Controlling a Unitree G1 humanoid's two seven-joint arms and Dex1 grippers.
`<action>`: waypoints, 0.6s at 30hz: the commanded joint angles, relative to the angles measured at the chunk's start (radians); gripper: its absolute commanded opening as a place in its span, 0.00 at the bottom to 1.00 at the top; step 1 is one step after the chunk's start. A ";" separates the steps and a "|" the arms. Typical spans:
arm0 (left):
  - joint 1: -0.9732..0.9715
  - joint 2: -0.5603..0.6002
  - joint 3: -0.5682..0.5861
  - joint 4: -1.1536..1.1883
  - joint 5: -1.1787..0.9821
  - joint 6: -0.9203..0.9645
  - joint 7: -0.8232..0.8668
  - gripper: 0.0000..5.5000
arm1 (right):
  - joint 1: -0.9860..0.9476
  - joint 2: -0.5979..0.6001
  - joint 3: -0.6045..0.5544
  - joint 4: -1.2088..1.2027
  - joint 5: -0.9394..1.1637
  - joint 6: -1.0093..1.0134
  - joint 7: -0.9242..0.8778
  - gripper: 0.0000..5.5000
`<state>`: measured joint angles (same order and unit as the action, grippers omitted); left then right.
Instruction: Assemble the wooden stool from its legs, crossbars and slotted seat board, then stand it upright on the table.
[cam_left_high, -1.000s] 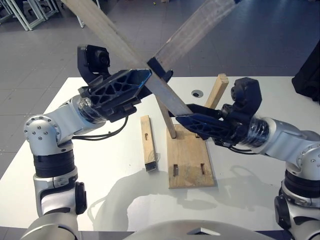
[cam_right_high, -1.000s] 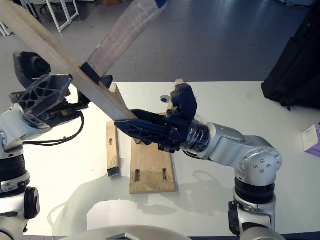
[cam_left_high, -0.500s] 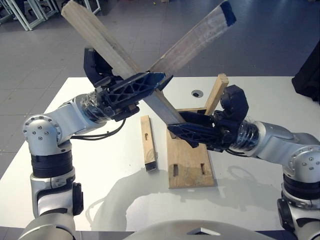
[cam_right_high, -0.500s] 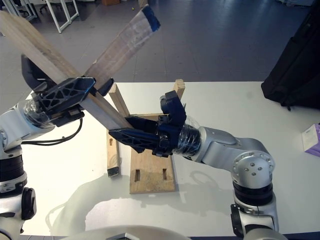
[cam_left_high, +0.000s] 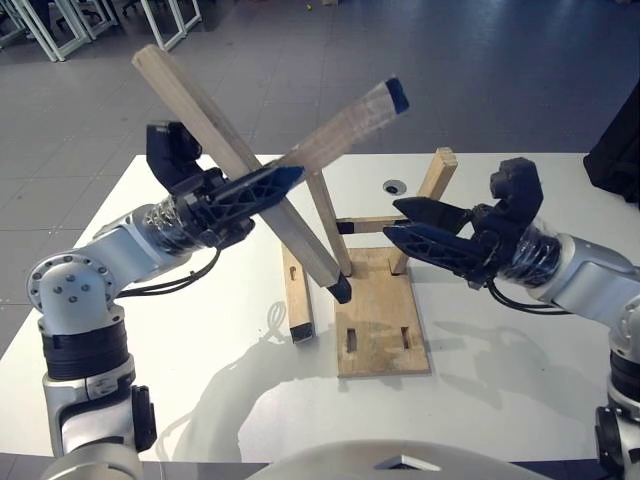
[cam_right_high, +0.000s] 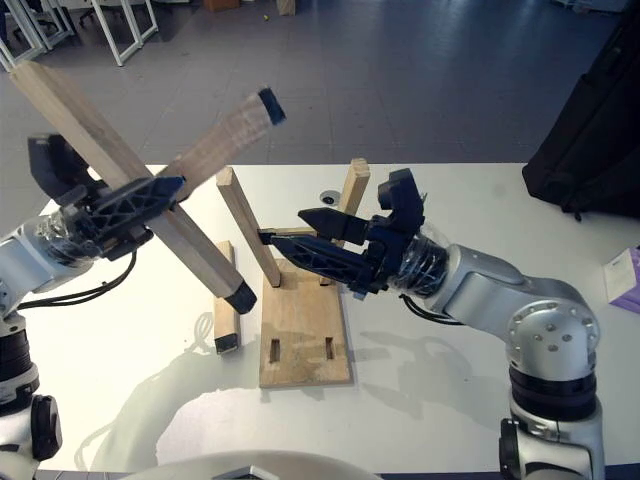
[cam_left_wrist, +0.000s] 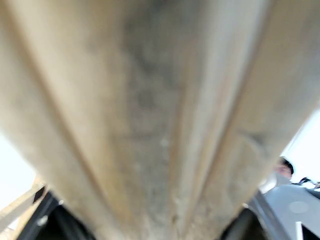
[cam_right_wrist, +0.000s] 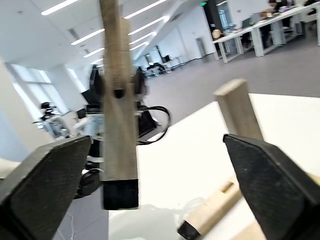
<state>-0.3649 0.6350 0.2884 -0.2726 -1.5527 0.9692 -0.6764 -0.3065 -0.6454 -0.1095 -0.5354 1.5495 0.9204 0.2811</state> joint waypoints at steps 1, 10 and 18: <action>0.073 -0.064 -0.031 -0.127 0.173 -0.125 0.025 0.37 | 0.080 -0.020 0.003 -0.012 -0.110 -0.014 0.027 1.00; 0.326 -0.115 -0.258 -0.173 0.745 -0.654 -0.439 0.37 | 0.274 -0.111 0.114 0.046 -0.522 -0.042 0.182 1.00; 0.353 -0.164 -0.342 -0.063 0.874 -0.829 -0.547 0.37 | 0.312 -0.107 0.192 0.073 -0.710 -0.067 0.271 1.00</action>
<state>-0.0101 0.4816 -0.0387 -0.3530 -0.7052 0.1714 -1.2139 -0.0013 -0.7470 0.0638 -0.4681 0.8846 0.8659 0.5376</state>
